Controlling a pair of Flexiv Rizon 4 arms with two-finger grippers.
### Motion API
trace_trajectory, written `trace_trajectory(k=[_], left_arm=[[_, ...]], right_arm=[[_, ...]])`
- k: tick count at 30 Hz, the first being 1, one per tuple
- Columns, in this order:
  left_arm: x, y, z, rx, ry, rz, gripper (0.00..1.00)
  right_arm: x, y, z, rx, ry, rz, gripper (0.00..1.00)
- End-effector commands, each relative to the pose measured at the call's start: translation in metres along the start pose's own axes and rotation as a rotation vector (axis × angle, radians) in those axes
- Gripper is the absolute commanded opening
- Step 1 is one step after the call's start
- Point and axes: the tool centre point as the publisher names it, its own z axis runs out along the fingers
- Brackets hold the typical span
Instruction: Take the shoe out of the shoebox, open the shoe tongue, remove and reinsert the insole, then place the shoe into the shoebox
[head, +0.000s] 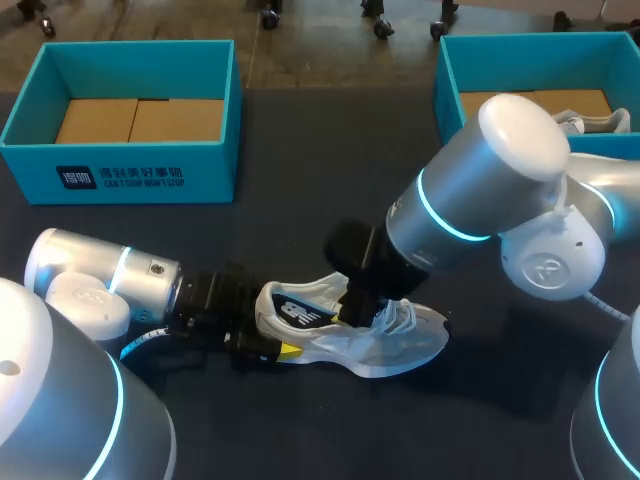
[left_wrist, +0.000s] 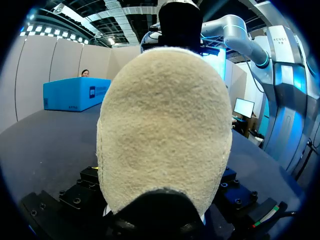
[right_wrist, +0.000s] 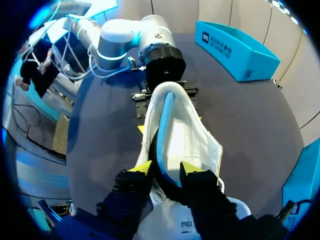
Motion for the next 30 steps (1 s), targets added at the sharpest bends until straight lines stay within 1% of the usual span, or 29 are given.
trace_trajectory(k=[1,3,6,8,10,11,13,14,15,16,20,23,26,30], left_arm=[[-0.003,0.002,0.002,-0.001,-0.001,-0.001,0.00],[-0.003,0.002,0.002,-0.001,-0.001,-0.001,0.00],[-0.003,0.002,0.002,-0.001,-0.001,-0.001,0.00],[-0.003,0.002,0.002,-0.001,-0.001,-0.001,0.00],[-0.003,0.002,0.002,-0.001,-0.001,-0.001,0.00],[-0.003,0.002,0.002,-0.001,-0.001,-0.001,0.00],[-0.003,0.002,0.002,-0.001,-0.001,-0.001,0.00],[-0.003,0.002,0.002,-0.001,-0.001,-0.001,0.00],[-0.003,0.002,0.002,-0.001,-0.001,-0.001,0.00],[-0.003,0.002,0.002,-0.001,-0.001,-0.001,0.00],[-0.003,0.002,0.002,-0.001,-0.001,-0.001,0.00],[-0.003,0.002,0.002,-0.001,-0.001,-0.001,0.00],[-0.003,0.002,0.002,-0.001,-0.001,-0.001,0.00],[-0.003,0.002,0.002,-0.001,-0.001,-0.001,0.00]], right_arm=[[0.002,0.015,-0.004,0.056,0.010,0.016,0.45],[0.002,0.024,-0.006,0.078,0.018,0.019,0.42],[0.005,0.034,-0.009,0.137,0.024,0.041,0.37],[0.006,0.037,-0.009,0.174,0.028,0.061,0.36],[0.007,0.039,-0.008,0.173,0.037,0.056,0.35],[0.007,0.040,-0.006,0.199,0.040,0.074,0.35],[0.007,0.040,-0.004,0.204,0.044,0.081,0.34],[0.006,0.040,-0.002,0.217,0.047,0.098,0.29],[0.006,0.040,-0.001,0.215,0.050,0.098,0.20],[0.006,0.040,0.000,0.220,0.055,0.108,0.00],[0.009,0.040,0.003,0.235,0.064,0.127,0.00],[0.012,0.038,0.001,0.239,0.062,0.136,0.00],[0.016,0.037,-0.006,0.241,0.052,0.145,0.00],[0.021,0.040,-0.024,0.253,0.033,0.154,0.00]])
